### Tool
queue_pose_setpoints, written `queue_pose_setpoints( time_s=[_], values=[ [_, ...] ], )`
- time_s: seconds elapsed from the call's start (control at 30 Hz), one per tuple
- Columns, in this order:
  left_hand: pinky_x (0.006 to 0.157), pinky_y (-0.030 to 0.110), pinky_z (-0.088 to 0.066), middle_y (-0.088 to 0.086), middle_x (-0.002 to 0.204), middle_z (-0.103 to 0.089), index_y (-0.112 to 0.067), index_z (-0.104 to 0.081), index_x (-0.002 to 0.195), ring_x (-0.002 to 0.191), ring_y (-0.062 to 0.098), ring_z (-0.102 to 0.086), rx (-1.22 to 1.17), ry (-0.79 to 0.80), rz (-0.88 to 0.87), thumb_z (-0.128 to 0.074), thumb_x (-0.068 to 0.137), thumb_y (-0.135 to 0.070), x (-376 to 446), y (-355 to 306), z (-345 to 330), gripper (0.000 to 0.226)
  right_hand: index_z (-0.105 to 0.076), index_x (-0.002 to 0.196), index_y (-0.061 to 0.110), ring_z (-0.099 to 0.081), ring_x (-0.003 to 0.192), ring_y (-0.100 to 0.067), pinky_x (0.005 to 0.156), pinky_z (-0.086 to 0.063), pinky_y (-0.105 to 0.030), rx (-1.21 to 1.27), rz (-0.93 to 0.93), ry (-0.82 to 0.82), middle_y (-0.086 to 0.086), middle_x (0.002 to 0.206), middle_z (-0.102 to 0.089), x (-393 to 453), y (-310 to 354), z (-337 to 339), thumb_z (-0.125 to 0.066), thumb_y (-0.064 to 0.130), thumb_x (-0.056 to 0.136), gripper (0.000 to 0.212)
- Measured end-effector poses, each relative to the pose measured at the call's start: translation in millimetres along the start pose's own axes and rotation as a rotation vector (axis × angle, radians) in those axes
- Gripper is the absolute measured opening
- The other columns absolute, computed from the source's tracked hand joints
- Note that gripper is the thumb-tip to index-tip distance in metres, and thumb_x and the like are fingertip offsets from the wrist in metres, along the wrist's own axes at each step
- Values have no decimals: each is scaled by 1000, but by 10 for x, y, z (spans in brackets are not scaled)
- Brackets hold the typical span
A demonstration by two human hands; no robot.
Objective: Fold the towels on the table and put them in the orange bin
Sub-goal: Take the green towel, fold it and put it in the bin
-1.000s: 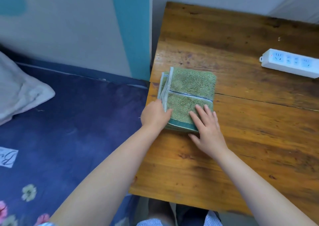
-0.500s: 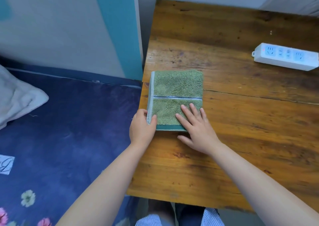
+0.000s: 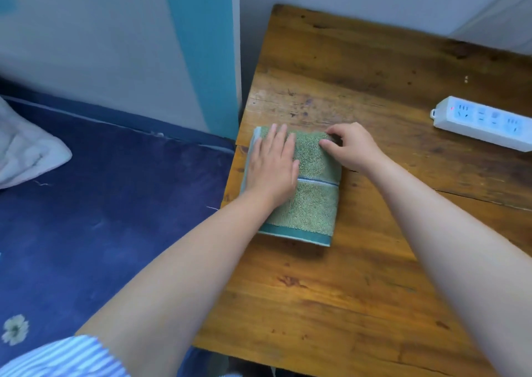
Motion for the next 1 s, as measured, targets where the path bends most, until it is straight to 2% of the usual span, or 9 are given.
queue_pose_setpoints(
  time_s=[0.13,0.3,0.5,0.6,0.7,0.8,0.87,0.93,1.0],
  values=[
    [114,49,6,1,157,4,-14,-1,147,144,15,7,99,58,111,-22,97,-43,102,218,-171,62,-59,110,12,-43,114,-32,94,-34,-42,-93,-38,2,-10,113,-63,166,-53,-142,-51,34,90,31],
    [113,49,8,2,157,4,-14,0,147,144,17,7,14,-10,148,-25,95,-46,114,329,-239,67,-52,122,11,-41,119,-27,97,-28,-36,92,-184,-223,-11,124,-55,98,-139,-295,-50,35,90,39],
    [114,42,8,4,156,5,-10,-3,147,143,17,10,-34,-65,68,-29,97,-35,-103,369,-141,61,-53,123,-2,-41,126,-45,106,-24,-54,-110,58,-464,-27,133,-48,-440,203,-294,-48,16,86,41],
    [111,47,-6,8,150,-15,-3,-27,141,136,22,-2,51,-96,-95,-30,93,-34,-470,265,-136,58,-53,125,1,-39,127,-47,102,-23,-59,-195,99,-298,-26,136,-44,-831,271,-584,-42,21,86,45],
    [115,41,4,2,156,-5,-14,-10,146,135,15,18,131,160,-117,-28,96,-41,-677,340,-325,59,-31,140,10,-12,141,-35,114,-10,-50,-120,38,-51,-14,152,-17,-958,184,-818,-42,22,93,49],
    [114,35,11,-4,156,5,-19,-1,147,143,12,13,97,190,-92,-26,97,-41,-638,452,-353,60,-15,145,15,3,144,-28,115,4,-41,-177,13,0,-8,155,0,-861,160,-849,-34,28,96,54],
    [114,36,11,-3,157,5,-18,-1,147,144,12,10,111,198,-108,-26,97,-43,-644,446,-323,61,-21,144,12,-4,144,-31,115,-1,-44,-223,22,19,-13,155,-7,-869,214,-789,-35,30,96,54],
    [114,40,7,2,157,-4,-14,-9,147,145,17,1,143,184,-128,-33,94,-47,-679,431,-252,67,-48,129,4,-35,132,-40,108,-26,-55,-276,139,-66,-22,142,-39,-1010,287,-655,-45,30,88,49],
    [111,47,-22,20,140,-43,-5,-43,135,132,32,-39,152,71,-208,-60,81,-46,-795,362,-121,70,-66,102,2,-60,108,-38,89,-47,-51,-338,335,-142,-20,114,-65,-1258,316,-586,-60,30,75,39]
  ],
)
Point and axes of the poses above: each hand's wrist, its own x-axis towards the middle knuckle, its own z-axis out of the back of the hand, y = z × x, the point moved 4 cm from there along x, towards the middle knuckle
